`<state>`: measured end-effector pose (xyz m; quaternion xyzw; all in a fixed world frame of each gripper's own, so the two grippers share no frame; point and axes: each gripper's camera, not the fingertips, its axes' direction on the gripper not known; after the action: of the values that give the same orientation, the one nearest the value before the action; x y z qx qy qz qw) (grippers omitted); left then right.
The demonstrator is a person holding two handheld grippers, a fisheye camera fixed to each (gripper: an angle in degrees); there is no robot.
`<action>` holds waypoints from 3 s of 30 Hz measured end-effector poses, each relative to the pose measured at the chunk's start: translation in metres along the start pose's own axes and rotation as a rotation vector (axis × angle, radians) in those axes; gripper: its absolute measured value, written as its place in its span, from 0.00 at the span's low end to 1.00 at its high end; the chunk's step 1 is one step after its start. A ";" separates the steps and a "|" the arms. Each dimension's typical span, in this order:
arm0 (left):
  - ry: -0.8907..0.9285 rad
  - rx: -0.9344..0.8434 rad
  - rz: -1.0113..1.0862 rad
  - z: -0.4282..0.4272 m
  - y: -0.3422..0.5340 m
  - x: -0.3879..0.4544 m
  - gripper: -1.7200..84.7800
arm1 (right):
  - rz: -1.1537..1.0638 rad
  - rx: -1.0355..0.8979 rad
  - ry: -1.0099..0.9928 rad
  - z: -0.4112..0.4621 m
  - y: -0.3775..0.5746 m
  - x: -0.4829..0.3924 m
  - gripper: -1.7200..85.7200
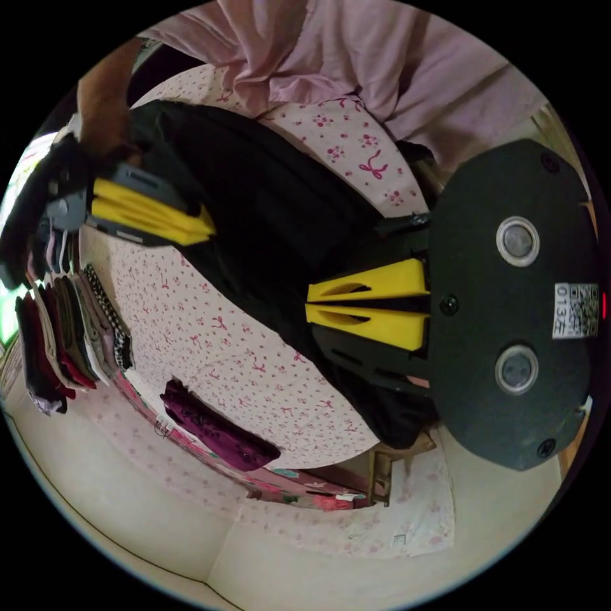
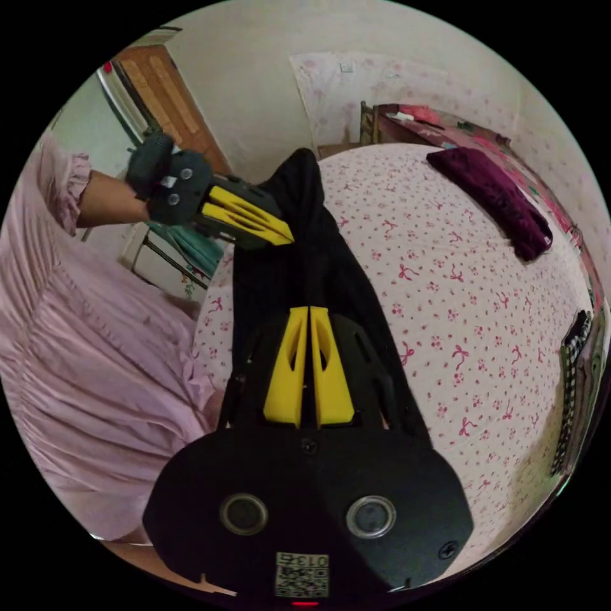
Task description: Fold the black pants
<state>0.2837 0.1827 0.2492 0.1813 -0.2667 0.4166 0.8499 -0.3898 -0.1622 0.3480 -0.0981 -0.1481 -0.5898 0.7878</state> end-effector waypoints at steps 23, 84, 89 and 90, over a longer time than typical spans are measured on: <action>0.502 0.041 -0.064 0.062 -0.062 -0.114 0.09 | 0.507 -0.020 0.264 -0.055 0.104 0.074 0.09; 0.253 0.065 -0.032 0.105 -0.290 -0.083 0.02 | 1.046 0.023 0.659 -0.317 0.548 0.106 0.07; 0.273 0.095 0.112 0.090 -0.308 -0.021 0.02 | 1.074 0.027 0.581 -0.321 0.573 0.098 0.10; 0.265 0.086 0.143 0.090 -0.312 -0.005 0.02 | 1.078 0.009 0.568 -0.320 0.575 0.099 0.11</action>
<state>0.5052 -0.0519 0.2905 0.1417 -0.1465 0.5073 0.8373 0.2247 -0.1930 0.0948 0.0053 0.1359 -0.1105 0.9845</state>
